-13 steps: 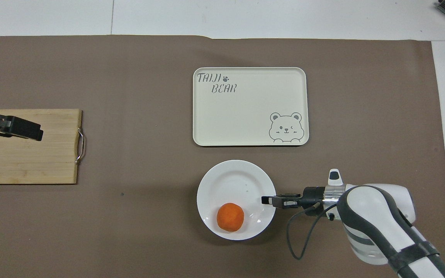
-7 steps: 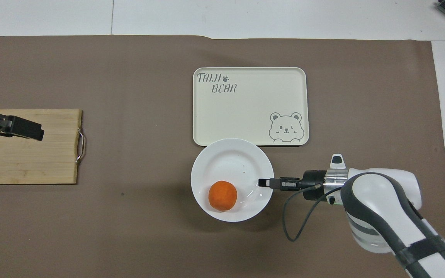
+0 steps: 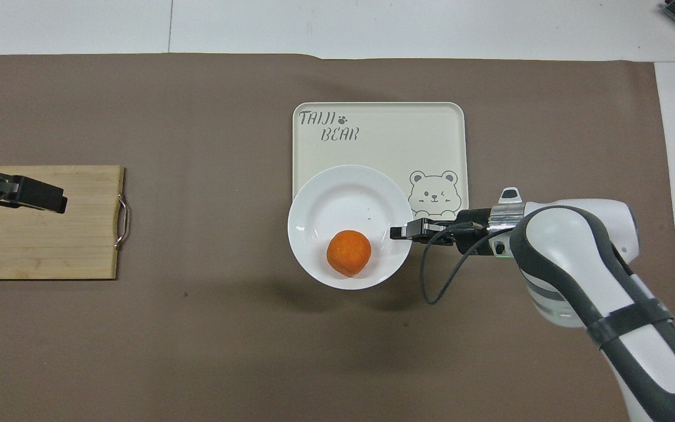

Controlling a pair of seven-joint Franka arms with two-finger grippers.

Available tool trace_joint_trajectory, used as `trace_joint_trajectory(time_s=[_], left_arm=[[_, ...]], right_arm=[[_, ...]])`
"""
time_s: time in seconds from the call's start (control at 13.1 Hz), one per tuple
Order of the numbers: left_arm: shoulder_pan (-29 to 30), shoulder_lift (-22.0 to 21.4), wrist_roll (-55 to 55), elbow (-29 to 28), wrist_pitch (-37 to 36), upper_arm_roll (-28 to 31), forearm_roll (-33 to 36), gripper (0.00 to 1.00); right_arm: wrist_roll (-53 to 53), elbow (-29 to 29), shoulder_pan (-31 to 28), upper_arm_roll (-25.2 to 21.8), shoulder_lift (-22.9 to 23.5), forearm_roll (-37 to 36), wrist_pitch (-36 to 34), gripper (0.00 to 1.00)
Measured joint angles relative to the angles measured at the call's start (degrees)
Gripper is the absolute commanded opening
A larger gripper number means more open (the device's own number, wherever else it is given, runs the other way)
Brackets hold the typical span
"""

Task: Place orange and plate with both arms
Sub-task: 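Push the plate with the right gripper farther onto the bear tray, then nudge the plate with the right gripper to center it on the tray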

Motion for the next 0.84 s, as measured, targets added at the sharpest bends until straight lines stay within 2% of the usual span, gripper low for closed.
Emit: trace_joint_trajectory(time_s=[0.38,0.84], left_arm=[[0.0,0.0,0.0,0.0,0.0,-0.1,0.0,1.00],[0.0,0.0,0.0,0.0,0.0,-0.3,0.0,1.00]], right_arm=[[2.6,8.7,-3.6,-0.1,5.9,-2.7,-1.2,0.00],[2.6,21.0,-6.6,-0.1,17.3,-2.9,-1.4,0.00]])
